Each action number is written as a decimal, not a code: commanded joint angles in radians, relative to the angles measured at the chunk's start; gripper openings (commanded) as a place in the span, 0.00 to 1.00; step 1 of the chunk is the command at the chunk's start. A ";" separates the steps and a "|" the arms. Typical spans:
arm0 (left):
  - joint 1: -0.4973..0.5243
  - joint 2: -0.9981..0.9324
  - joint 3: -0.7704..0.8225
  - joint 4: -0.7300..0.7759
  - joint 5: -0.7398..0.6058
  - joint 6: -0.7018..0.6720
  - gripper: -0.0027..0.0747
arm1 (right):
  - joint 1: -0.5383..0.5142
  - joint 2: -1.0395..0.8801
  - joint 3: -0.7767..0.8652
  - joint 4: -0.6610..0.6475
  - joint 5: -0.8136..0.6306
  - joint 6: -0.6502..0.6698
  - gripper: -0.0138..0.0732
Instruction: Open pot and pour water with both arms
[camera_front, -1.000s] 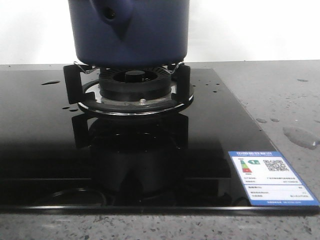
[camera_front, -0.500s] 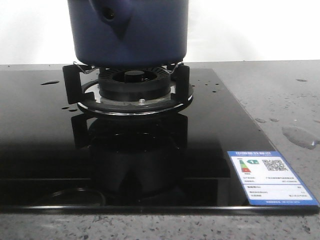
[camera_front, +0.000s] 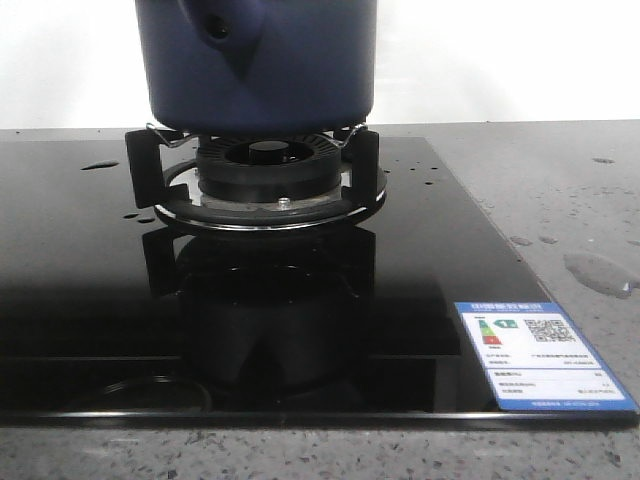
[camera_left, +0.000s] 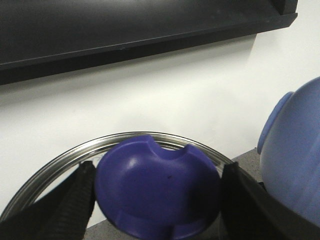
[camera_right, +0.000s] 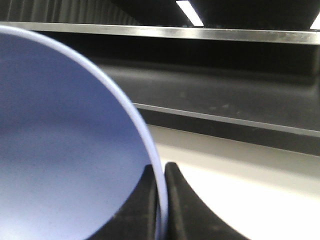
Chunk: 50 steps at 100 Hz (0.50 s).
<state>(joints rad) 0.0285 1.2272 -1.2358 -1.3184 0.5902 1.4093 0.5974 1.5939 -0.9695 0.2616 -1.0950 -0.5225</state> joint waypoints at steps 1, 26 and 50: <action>0.002 -0.035 -0.038 -0.065 -0.024 -0.001 0.50 | 0.003 -0.038 -0.024 -0.025 -0.092 -0.003 0.09; 0.002 -0.035 -0.038 -0.065 -0.024 -0.001 0.50 | 0.003 -0.059 -0.039 -0.018 -0.033 -0.003 0.09; 0.002 -0.035 -0.038 -0.104 -0.018 -0.001 0.50 | -0.004 -0.109 -0.149 0.066 0.292 -0.052 0.10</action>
<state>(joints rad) 0.0285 1.2272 -1.2358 -1.3308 0.5902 1.4093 0.5974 1.5515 -1.0451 0.2848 -0.8900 -0.5336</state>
